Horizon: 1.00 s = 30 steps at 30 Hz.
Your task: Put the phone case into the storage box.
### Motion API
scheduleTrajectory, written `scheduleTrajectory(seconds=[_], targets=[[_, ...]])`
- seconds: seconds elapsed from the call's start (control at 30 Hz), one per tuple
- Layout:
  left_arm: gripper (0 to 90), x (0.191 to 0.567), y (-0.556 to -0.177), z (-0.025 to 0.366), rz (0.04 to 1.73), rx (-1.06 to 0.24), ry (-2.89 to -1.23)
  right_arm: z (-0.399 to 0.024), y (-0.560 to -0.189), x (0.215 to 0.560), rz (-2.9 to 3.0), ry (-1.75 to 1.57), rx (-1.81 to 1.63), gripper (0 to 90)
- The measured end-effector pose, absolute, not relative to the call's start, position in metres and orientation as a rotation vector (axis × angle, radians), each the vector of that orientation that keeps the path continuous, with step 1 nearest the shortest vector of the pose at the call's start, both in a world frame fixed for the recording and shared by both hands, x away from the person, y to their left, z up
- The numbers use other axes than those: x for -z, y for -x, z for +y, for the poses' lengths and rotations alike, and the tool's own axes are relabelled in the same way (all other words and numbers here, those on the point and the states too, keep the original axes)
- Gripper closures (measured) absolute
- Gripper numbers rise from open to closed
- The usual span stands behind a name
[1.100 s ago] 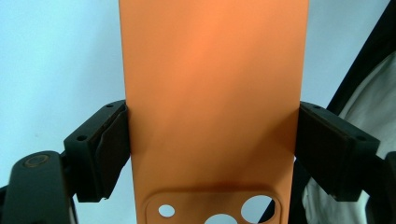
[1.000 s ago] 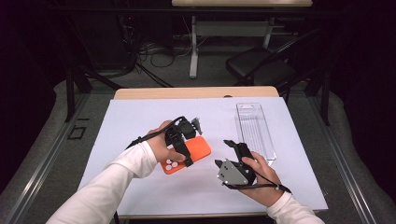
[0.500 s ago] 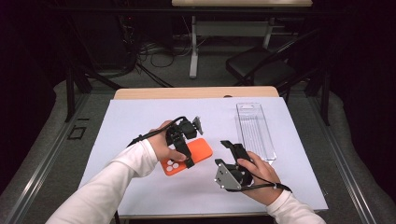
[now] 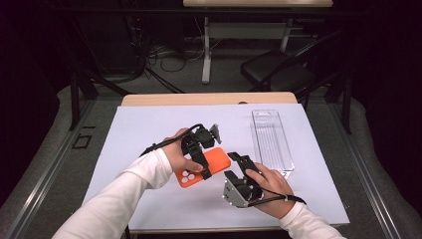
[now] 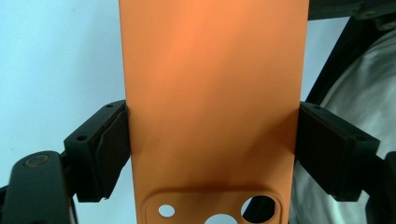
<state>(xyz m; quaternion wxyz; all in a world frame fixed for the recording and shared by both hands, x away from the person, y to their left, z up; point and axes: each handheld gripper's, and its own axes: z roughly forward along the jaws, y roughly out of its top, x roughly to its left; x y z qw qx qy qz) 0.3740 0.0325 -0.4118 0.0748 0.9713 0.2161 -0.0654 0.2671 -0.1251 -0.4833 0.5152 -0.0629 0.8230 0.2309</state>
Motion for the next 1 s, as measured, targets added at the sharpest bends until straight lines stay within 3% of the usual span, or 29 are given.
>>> scheduleTrajectory(seconds=[1.0], targets=[[16.1,0.408,-0.358,0.010,0.563,0.250,-2.921,-0.122,-0.268,0.489,1.938,0.275,-0.561,41.5]])
